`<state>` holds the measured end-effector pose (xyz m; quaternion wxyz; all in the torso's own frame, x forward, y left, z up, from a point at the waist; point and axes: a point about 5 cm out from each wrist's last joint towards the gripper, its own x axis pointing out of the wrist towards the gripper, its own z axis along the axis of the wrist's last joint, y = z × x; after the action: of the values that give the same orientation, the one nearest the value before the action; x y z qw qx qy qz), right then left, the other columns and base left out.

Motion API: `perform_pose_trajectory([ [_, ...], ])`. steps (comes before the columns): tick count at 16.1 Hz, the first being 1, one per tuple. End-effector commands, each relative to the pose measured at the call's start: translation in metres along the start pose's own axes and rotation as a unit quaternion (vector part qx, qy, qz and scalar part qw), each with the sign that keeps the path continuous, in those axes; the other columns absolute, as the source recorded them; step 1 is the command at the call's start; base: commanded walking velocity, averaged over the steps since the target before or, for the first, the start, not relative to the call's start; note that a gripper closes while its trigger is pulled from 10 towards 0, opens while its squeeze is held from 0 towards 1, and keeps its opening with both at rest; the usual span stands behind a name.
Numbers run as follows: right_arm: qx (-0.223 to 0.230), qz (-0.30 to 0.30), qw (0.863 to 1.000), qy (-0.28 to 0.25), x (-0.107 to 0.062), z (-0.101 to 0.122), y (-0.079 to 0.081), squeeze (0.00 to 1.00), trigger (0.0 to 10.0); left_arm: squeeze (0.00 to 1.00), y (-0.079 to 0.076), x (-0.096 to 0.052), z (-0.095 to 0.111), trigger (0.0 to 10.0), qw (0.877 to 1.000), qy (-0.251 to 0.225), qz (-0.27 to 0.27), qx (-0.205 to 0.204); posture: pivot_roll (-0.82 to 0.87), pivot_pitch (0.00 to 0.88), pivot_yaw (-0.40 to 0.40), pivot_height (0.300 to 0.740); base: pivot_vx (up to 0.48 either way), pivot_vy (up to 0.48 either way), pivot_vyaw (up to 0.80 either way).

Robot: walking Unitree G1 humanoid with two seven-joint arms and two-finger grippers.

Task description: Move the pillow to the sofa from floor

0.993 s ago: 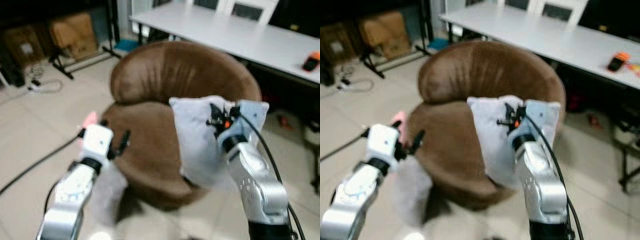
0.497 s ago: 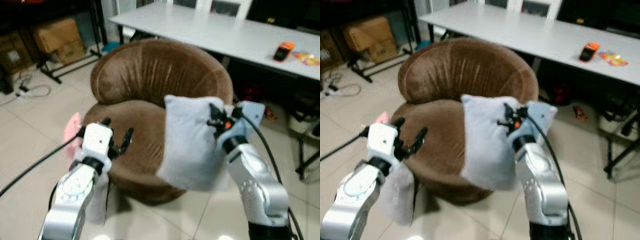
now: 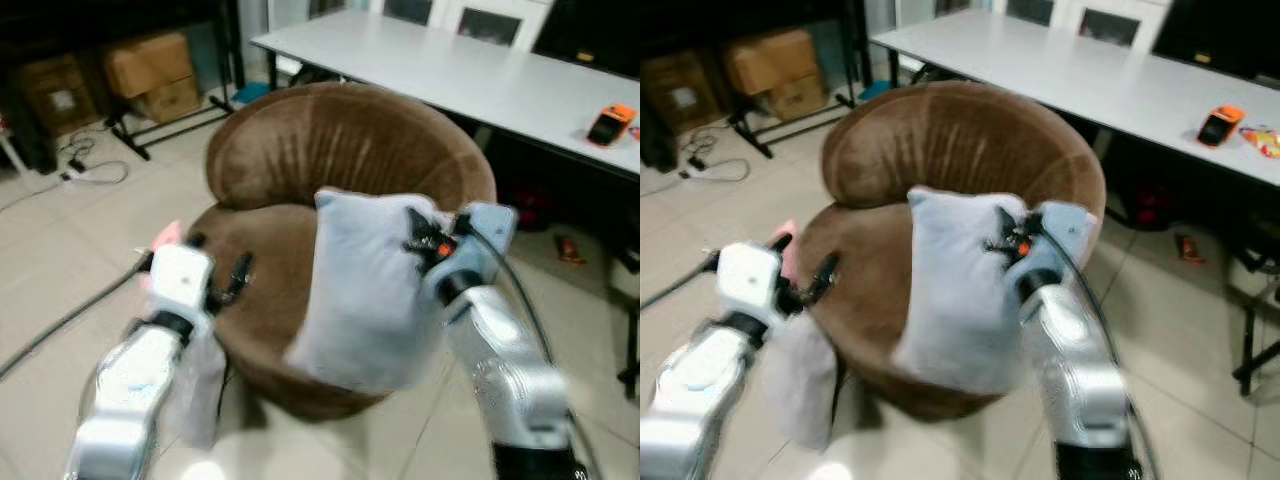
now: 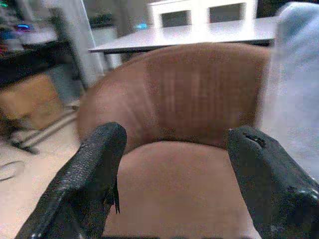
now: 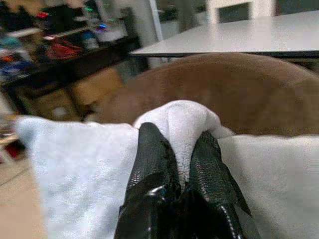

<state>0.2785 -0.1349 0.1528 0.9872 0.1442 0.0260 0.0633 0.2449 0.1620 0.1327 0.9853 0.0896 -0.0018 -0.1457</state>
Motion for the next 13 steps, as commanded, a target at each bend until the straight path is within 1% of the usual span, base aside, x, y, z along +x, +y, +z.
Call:
perform_pose_trajectory([
  [1,0.000,0.021,0.999,-0.030,0.001,0.012,0.009,0.00,10.0,0.00,0.004,-0.002,0.001,10.0,1.000,0.000,0.001,0.007,0.00,0.000,-0.035,0.740,0.379,0.000,0.00],
  [2,0.004,0.029,0.999,-0.029,0.001,0.012,0.011,0.00,10.0,0.00,0.004,-0.002,0.001,10.0,1.000,0.000,0.001,0.007,0.01,0.000,-0.036,0.740,0.379,0.000,0.00],
  [3,-0.001,0.051,0.998,-0.028,0.000,0.012,0.016,0.00,10.0,0.00,0.004,-0.002,0.001,10.0,1.000,0.000,0.000,0.006,0.01,0.000,-0.036,0.740,0.379,0.000,0.00],
  [6,-0.007,0.070,0.997,-0.031,0.000,0.014,0.022,0.00,10.0,0.00,0.004,-0.003,0.000,10.0,1.000,-0.001,0.000,0.005,0.01,0.000,-0.039,0.740,0.380,0.000,0.71],
  [8,0.004,0.077,0.996,-0.038,0.000,0.017,0.025,0.00,10.0,0.00,0.003,-0.003,0.001,10.0,1.000,-0.001,-0.001,0.004,0.01,0.000,-0.042,0.740,0.382,0.000,0.00],
  [13,0.000,0.089,0.995,-0.048,0.003,0.025,0.029,0.00,10.0,0.00,0.003,-0.003,0.001,10.0,1.000,-0.001,-0.004,0.006,0.02,0.000,-0.046,0.740,0.384,0.000,0.00],
])
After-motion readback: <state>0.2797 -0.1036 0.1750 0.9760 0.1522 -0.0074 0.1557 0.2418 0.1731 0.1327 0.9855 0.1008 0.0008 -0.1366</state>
